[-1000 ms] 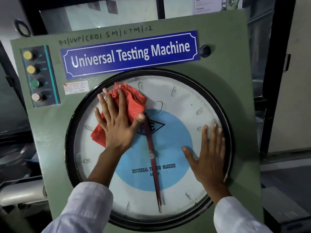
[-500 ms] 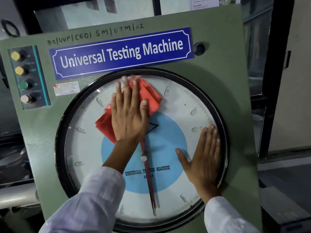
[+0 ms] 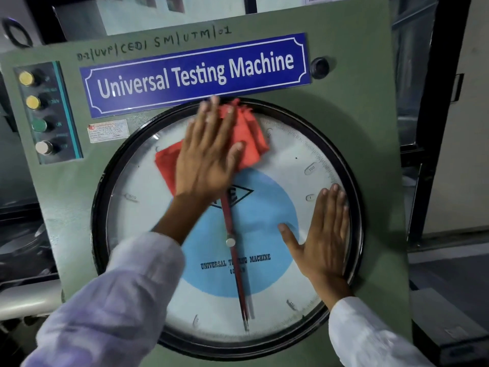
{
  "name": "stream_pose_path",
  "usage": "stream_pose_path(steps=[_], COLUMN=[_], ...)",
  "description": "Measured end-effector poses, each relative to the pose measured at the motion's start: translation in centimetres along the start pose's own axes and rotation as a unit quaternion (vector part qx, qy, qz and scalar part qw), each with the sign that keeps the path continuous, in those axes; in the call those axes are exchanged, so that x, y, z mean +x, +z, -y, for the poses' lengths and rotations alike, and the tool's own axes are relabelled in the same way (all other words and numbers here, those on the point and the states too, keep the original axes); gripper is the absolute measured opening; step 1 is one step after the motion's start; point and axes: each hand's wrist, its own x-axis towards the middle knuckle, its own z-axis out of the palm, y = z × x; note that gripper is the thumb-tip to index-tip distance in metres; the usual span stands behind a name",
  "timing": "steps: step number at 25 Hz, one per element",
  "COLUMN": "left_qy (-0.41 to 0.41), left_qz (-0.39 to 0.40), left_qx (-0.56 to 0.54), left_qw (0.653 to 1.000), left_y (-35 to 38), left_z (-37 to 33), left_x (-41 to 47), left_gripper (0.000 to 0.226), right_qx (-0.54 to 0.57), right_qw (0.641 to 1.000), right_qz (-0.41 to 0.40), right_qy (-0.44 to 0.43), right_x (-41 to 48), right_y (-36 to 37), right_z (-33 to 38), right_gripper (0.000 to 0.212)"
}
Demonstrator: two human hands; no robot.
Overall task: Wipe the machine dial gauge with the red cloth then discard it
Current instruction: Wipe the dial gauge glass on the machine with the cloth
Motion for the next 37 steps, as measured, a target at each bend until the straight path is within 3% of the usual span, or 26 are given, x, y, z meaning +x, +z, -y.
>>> stream_pose_path(steps=[4, 8, 14, 17, 19, 21, 24, 27, 30, 33, 37], left_qy=[-0.137, -0.162, 0.030, 0.176, 0.219, 0.184, 0.014, -0.136, -0.206, -0.186, 0.001], left_qz=[-0.017, -0.043, -0.009, 0.036, 0.047, 0.031, -0.007, -0.033, -0.038, -0.053, -0.042], left_qx=[0.015, 0.011, -0.001, -0.006, -0.008, -0.010, 0.001, 0.032, 0.042, 0.032, 0.021], left_qw=[0.990, 0.986, 1.000, 0.984, 0.975, 0.982, 1.000, 0.990, 0.977, 0.981, 0.999], left_y=[-1.8, -0.9, 2.3, 3.2, 3.2, 2.5, 0.5, -2.0, -2.2, -1.9, 0.8], left_z=[6.7, 3.4, -8.3, -12.3, -11.9, -9.4, -1.0, 7.1, 8.9, 6.5, -2.0], left_x=[-4.3, -3.2, 0.0, -0.1, 0.3, 1.0, 1.1, -2.9, -5.6, -3.3, 1.3], left_gripper=[0.068, 0.066, 0.066, 0.065, 0.066, 0.067, 0.069, 0.072, 0.073, 0.071, 0.069], right_qx=[-0.018, -0.039, -0.030, -0.025, -0.022, -0.022, -0.025, -0.023, -0.032, -0.032, -0.049], right_qw=[1.000, 0.999, 0.999, 0.999, 0.999, 1.000, 1.000, 1.000, 0.999, 0.999, 0.999], right_qz=[0.021, 0.020, -0.018, -0.022, -0.015, 0.003, 0.013, 0.010, 0.014, 0.009, -0.003], right_qy=[0.011, 0.010, -0.001, 0.013, 0.017, 0.015, 0.008, 0.005, 0.010, 0.008, 0.000], right_x=[0.1, 0.1, -0.3, -0.6, -0.5, -0.4, -0.5, -0.4, -0.2, -0.4, -0.5], right_y=[-0.2, 0.2, 0.8, 0.9, 0.8, 0.6, 0.6, 0.4, 0.4, 0.3, 0.2], right_z=[0.2, 0.1, -0.2, -0.4, -0.6, -0.8, -1.0, -1.2, -1.0, -0.4, -0.6], right_gripper=[0.111, 0.110, 0.108, 0.111, 0.113, 0.113, 0.113, 0.112, 0.111, 0.110, 0.108])
